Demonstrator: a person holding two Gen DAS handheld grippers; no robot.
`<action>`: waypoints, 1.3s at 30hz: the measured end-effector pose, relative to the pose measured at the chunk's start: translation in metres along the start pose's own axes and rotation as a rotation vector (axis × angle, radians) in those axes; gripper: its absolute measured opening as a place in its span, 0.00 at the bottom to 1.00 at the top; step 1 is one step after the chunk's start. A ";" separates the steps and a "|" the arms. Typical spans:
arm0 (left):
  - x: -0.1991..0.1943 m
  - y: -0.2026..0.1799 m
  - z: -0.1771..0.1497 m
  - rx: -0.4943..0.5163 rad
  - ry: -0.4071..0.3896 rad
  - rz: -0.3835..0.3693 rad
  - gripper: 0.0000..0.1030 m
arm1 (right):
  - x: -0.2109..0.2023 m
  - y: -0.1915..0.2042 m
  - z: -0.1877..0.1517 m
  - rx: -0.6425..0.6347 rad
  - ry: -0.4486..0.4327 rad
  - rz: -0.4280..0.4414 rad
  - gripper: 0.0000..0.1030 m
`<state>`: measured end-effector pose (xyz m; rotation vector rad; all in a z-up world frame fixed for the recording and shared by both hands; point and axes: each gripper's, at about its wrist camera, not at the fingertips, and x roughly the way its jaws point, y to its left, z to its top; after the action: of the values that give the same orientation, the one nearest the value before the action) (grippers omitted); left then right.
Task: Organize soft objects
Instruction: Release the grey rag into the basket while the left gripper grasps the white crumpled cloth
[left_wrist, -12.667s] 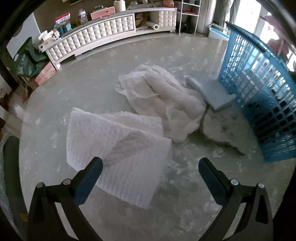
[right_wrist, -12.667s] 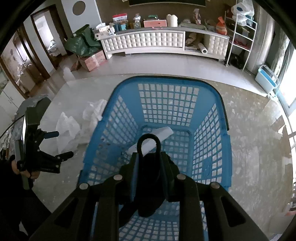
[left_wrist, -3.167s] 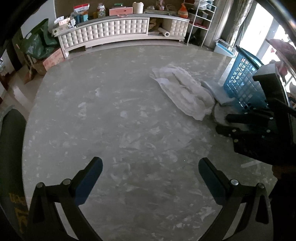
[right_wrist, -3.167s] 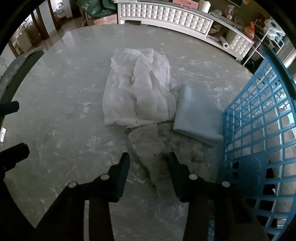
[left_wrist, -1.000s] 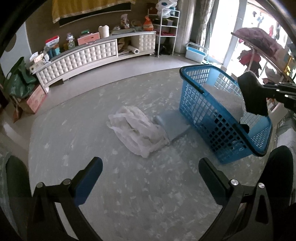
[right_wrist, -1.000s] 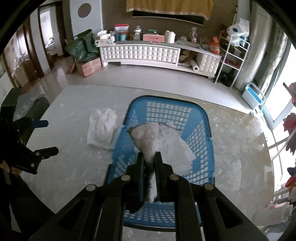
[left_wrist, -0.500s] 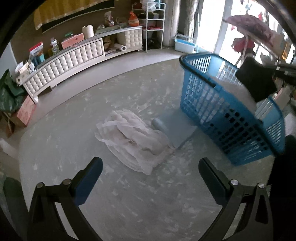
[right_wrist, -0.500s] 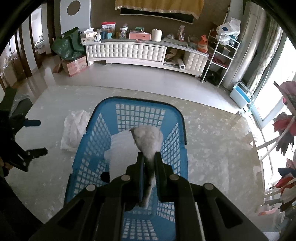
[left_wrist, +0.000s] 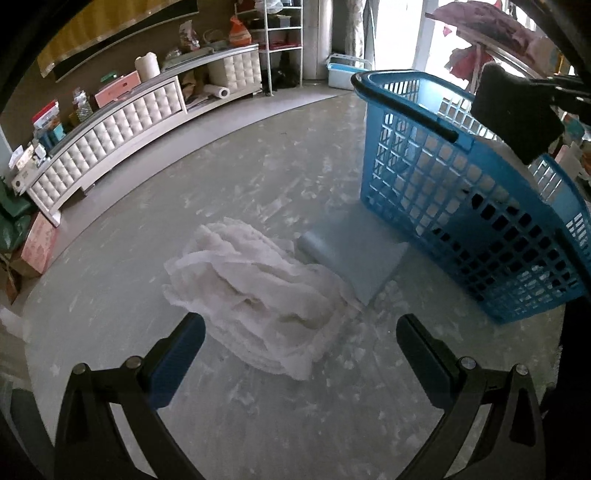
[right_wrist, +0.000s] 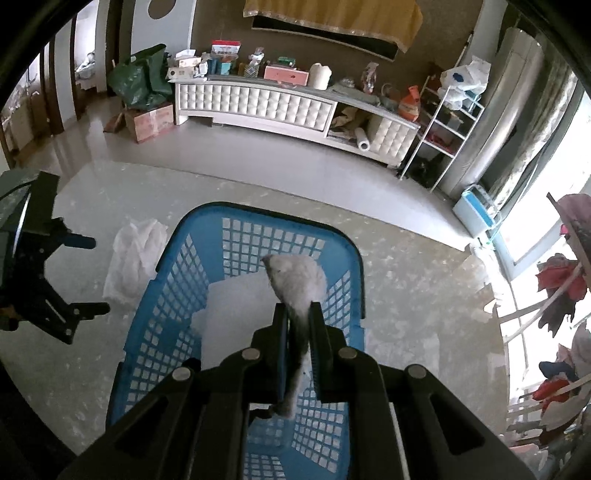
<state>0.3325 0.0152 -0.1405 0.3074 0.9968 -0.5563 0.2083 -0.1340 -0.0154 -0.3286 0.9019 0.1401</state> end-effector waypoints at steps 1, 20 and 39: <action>0.003 0.000 0.001 0.002 -0.001 -0.003 1.00 | 0.003 0.001 0.000 0.001 0.009 0.010 0.10; 0.054 0.007 -0.004 0.035 0.067 -0.018 0.78 | 0.019 -0.004 0.003 0.017 0.052 0.070 0.10; 0.048 0.022 -0.016 -0.003 0.028 0.038 0.28 | 0.038 0.014 0.000 -0.070 0.099 0.074 0.10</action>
<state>0.3536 0.0269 -0.1901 0.3319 1.0164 -0.5175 0.2279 -0.1218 -0.0488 -0.3694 1.0088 0.2256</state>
